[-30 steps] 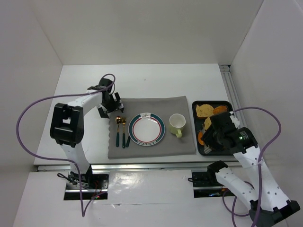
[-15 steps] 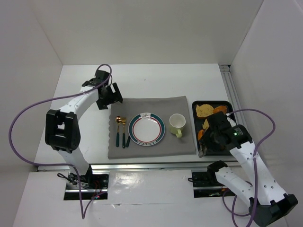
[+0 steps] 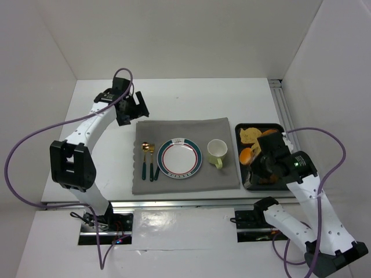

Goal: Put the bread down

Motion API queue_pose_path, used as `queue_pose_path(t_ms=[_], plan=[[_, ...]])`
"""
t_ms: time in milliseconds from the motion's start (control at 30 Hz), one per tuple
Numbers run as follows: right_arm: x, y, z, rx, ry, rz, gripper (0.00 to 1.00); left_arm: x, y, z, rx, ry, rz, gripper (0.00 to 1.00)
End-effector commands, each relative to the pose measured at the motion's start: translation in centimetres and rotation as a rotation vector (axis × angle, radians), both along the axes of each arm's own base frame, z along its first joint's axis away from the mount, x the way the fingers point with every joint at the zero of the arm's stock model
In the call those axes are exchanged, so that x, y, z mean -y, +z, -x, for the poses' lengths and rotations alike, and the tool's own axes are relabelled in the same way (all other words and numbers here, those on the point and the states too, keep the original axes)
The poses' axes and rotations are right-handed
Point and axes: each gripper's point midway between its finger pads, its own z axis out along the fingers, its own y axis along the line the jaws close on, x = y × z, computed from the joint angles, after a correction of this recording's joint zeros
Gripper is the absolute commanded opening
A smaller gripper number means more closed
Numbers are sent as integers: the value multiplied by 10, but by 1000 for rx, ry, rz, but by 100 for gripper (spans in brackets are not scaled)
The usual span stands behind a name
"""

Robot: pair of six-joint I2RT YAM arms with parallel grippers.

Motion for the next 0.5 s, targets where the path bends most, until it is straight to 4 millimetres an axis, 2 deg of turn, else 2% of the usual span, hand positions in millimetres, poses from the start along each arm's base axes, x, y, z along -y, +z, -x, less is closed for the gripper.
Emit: queue_pose_path(t_ms=[0, 167, 200, 267, 300, 333, 433, 467], plan=[[7, 30, -15, 90, -20, 33, 5, -1, 28, 0, 60, -20, 3, 100], [11, 53, -34, 125, 13, 99, 4, -2, 28, 0, 61, -27, -3, 100], [11, 66, -42, 166, 19, 105, 4, -2, 31, 1, 70, -27, -1, 100], [8, 76, -58, 195, 51, 133, 2, -2, 31, 1, 70, -27, -1, 100], [6, 89, -66, 233, 64, 132, 2, -2, 31, 1, 70, -27, -1, 100], [1, 91, -74, 233, 82, 134, 1, -2, 31, 1, 70, -27, -1, 100], [-21, 115, -102, 332, 182, 87, 1, -7, 34, 3, 70, -16, -2, 100], [-32, 119, -118, 360, 226, 79, 1, -7, 34, 3, 70, -16, -2, 100]])
